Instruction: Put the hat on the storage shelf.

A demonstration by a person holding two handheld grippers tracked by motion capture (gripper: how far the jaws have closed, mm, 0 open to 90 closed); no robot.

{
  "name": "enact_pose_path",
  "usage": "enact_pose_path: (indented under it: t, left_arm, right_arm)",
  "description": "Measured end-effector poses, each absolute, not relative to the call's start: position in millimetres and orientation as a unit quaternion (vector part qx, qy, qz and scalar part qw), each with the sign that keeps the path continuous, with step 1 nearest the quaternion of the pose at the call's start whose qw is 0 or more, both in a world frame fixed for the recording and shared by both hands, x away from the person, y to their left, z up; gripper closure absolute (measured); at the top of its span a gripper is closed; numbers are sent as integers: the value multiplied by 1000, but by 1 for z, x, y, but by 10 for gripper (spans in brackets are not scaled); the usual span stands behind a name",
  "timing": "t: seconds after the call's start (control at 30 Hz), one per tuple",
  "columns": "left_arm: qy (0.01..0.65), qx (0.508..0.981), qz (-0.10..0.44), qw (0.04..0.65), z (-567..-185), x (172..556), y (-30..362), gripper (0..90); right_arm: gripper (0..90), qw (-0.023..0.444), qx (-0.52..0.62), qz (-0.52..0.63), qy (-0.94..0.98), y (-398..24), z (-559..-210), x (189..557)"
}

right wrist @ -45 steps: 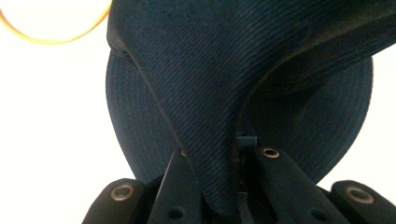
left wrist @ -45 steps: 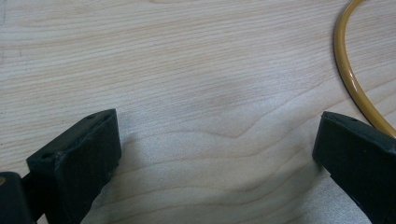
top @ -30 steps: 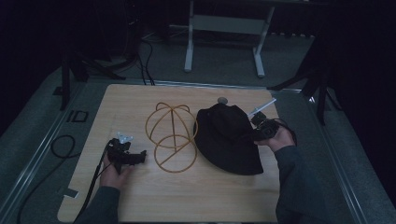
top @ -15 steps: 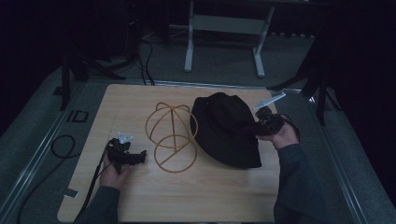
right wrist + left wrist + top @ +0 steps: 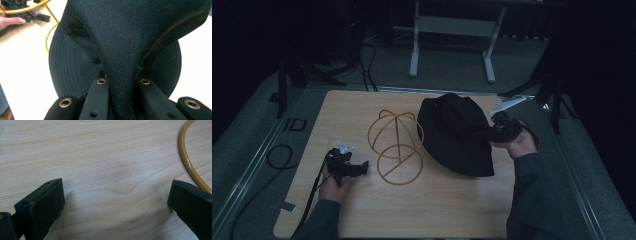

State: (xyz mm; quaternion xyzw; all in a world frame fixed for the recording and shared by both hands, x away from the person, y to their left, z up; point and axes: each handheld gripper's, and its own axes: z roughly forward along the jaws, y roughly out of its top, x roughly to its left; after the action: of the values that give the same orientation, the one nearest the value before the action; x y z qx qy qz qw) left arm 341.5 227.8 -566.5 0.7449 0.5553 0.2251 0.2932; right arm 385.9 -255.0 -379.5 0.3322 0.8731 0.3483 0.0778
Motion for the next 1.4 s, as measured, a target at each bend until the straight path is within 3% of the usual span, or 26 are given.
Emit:
enact_pose_path:
  t: [1.4]
  left_arm:
    - [556, 744, 225, 294, -567, 342, 228, 12]
  right_arm:
    - [870, 99, 306, 393, 861, -278, -337, 361]
